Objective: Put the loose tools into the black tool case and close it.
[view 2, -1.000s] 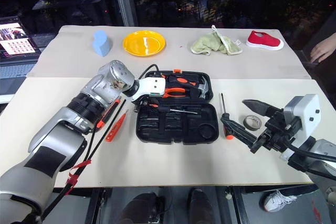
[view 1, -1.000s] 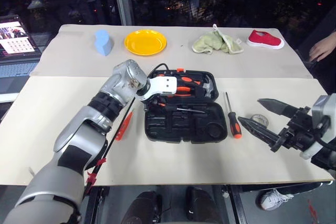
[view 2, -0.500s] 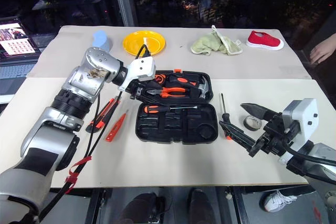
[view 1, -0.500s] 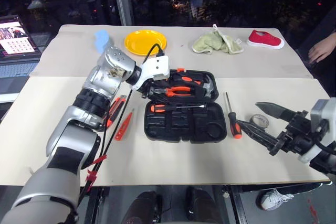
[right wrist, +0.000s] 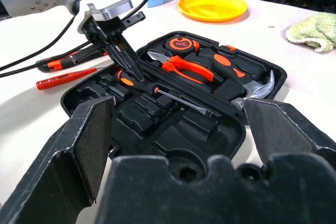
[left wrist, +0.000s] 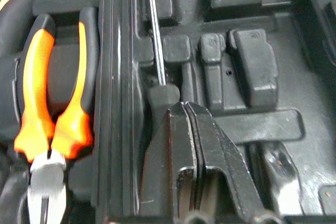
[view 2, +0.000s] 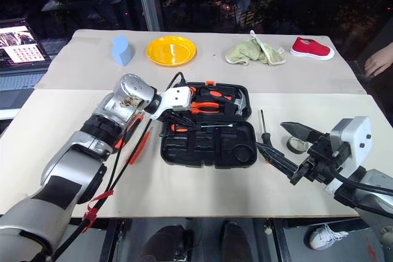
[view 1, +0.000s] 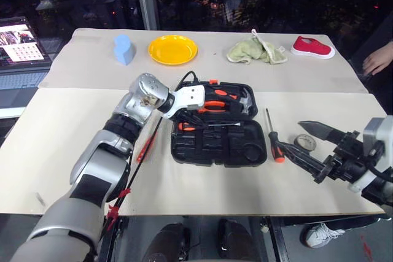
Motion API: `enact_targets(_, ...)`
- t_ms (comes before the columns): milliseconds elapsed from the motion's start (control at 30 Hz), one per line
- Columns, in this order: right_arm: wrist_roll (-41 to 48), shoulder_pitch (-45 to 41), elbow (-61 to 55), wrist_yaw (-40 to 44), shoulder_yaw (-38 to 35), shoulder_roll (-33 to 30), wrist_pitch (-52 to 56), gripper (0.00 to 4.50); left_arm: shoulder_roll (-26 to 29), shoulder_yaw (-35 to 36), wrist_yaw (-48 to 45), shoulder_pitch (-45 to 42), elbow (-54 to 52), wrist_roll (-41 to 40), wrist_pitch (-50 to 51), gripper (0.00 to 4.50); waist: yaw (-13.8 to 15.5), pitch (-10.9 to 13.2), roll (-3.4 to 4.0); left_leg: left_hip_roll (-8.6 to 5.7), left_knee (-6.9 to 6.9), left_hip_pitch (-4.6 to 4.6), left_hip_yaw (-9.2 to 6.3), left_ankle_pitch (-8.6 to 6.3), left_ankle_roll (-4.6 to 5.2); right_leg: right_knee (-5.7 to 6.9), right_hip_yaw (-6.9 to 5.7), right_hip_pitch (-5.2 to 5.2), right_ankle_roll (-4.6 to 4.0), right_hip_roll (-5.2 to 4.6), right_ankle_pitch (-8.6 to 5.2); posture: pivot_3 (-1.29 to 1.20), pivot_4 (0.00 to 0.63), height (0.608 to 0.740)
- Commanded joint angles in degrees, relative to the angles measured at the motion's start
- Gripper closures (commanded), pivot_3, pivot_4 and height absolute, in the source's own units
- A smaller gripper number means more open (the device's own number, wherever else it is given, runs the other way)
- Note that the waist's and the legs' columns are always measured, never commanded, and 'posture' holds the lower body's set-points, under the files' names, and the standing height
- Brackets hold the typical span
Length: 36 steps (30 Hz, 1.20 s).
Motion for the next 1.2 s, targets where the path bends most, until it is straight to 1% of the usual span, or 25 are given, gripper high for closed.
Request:
enact_targets(33,-0.1,0.0,-1.4,-0.1,-0.9,0.2,-1.7,0.0,-0.7,1.0,1.0,-2.9,1.2,0.4,-0.9,4.44,0.0,0.0,0.0,0.0,0.02,0.0,0.0,-0.01,0.01,0.01,0.0,0.0,0.0,0.0,0.0,0.0,0.15,0.74)
enact_targets(267,-0.2,-0.3,-1.0,0.1,-0.6,0.0,-1.8,0.0,-1.4,-0.1,2.3,-2.5,3.4,2.5,-3.6,4.44,0.0,0.0,0.0,0.0,0.03,0.0,0.03,-0.03,0.05,-0.01,0.02,0.01,0.03,0.0,0.02,0.0,0.15,0.74)
enact_targets(500,-0.4,-0.2,-0.7,0.4,-0.6,0.2,-2.1,0.0,-2.0,-2.1,3.8,-1.4,5.4,6.1,-8.2,4.44,0.0,0.0,0.0,0.0,0.07,0.03,0.03,-0.07,0.11,0.0,0.02,0.06,0.05,-0.02,0.03,0.0,0.15,0.74)
enact_targets(533,-0.4,-0.2,-0.7,0.4,-0.6,0.2,-2.1,0.0,-2.2,-2.2,4.2,-1.4,5.8,6.6,-8.9,4.44,0.0,0.0,0.01,0.0,0.08,0.05,0.03,-0.2,0.33,0.0,0.03,0.08,0.05,-0.02,0.03,0.0,0.15,0.74)
enact_targets(600,-1.1,0.0,-0.6,0.6,-0.2,0.4,-2.4,0.0,-3.1,-3.1,5.8,-1.2,7.1,8.1,-11.1,4.44,0.1,-0.1,0.01,0.0,0.08,0.06,0.03,-0.23,0.39,0.0,0.02,0.08,0.05,-0.02,0.03,0.0,0.15,0.74)
enact_targets(733,-2.2,0.5,-0.5,0.6,0.2,1.0,-2.7,0.0,-4.3,-2.6,6.2,-1.3,8.3,8.2,-11.9,4.44,0.4,-0.1,0.04,0.0,0.13,0.07,0.04,-0.18,0.3,0.0,0.01,0.13,0.06,-0.02,0.04,0.0,0.15,0.74)
enact_targets(833,-2.9,1.1,-0.6,0.8,0.2,1.4,-2.9,0.0,-4.2,-1.9,6.2,-1.4,8.5,7.8,-12.2,4.44,0.4,-0.1,0.04,0.0,0.18,0.06,0.04,-0.22,0.37,-0.02,0.01,0.15,0.09,-0.02,0.05,0.0,0.15,0.74)
enact_targets(900,-3.6,1.7,-0.7,0.8,0.1,1.6,-3.0,0.0,-3.9,-0.2,5.9,-1.4,8.2,6.2,-11.1,4.44,0.4,-0.1,0.04,0.0,0.21,0.06,0.04,-0.34,0.56,-0.02,0.01,0.15,0.11,-0.02,0.06,0.0,0.15,0.74)
enact_targets(1033,-4.2,3.0,-0.4,0.5,-0.7,2.4,-3.2,0.0,-2.7,5.9,3.9,-1.1,5.0,0.1,-6.2,4.44,0.1,-0.1,0.04,0.0,0.23,0.02,0.07,-0.3,0.49,0.0,0.02,0.07,0.11,0.0,0.07,0.0,0.15,0.74)
enact_targets(1067,-4.8,3.4,-0.1,0.3,-0.6,2.6,-3.2,0.0,-2.2,7.8,2.7,-0.8,3.4,-2.0,-4.1,4.44,0.0,-0.1,0.03,0.0,0.23,0.02,0.07,-0.15,0.24,0.01,0.02,0.05,0.11,0.01,0.07,0.0,0.15,0.74)
enact_targets(1133,-7.5,3.8,0.8,-1.7,-0.5,3.4,-3.2,0.0,0.3,12.1,-1.0,0.9,-3.0,-7.7,2.3,4.44,-0.1,-0.1,0.04,0.0,0.22,-0.04,0.07,-0.13,0.2,0.01,0.02,-0.01,0.11,0.02,0.07,0.0,0.15,0.74)
enact_targets(1200,-9.7,4.1,1.8,-3.8,-1.0,4.1,-3.1,0.0,2.9,14.7,-3.5,3.4,-10.0,-11.7,10.2,3.94,-0.6,-0.1,0.04,0.0,0.21,-0.08,0.09,-0.12,0.19,0.03,0.06,-0.07,0.11,0.03,0.07,0.0,0.15,0.74)
